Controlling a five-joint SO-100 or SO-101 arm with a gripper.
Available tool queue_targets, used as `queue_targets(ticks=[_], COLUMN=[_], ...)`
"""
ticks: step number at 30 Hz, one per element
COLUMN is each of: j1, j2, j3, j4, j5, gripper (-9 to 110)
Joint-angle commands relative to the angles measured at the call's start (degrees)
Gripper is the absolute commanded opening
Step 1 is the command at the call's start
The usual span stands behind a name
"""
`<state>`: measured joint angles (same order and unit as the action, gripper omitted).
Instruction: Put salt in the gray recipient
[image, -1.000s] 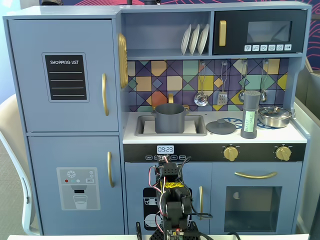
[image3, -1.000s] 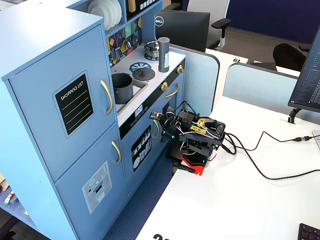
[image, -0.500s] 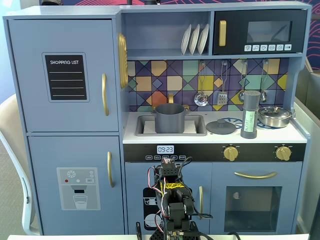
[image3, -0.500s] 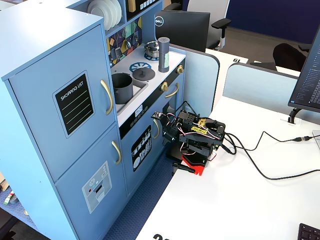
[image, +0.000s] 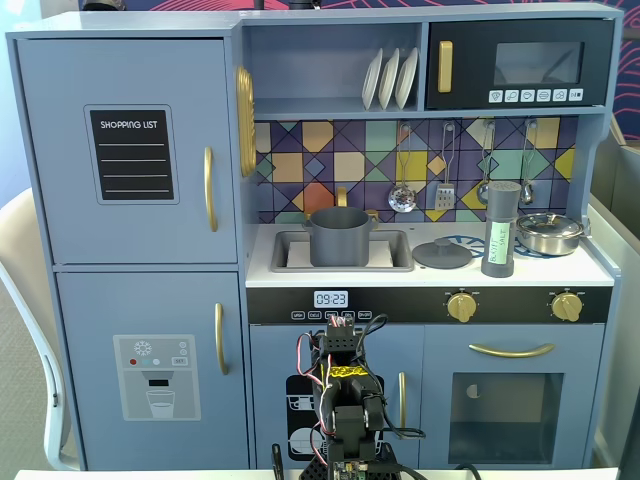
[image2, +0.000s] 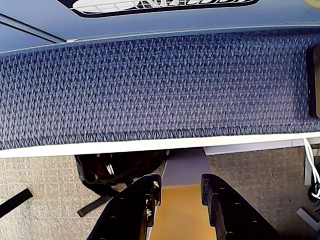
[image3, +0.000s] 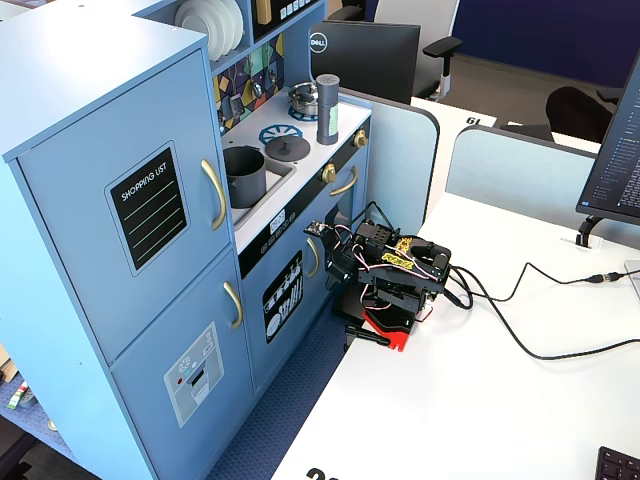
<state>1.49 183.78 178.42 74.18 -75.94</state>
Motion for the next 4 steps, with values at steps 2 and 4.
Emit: queue_targets(ticks=[2, 4], j1=[0.9, 0.9], j2=[0.7, 0.7], j3=[0.1, 0.1], j4=[0.3, 0.3], j5=[0.5, 0.5], gripper=[1, 1])
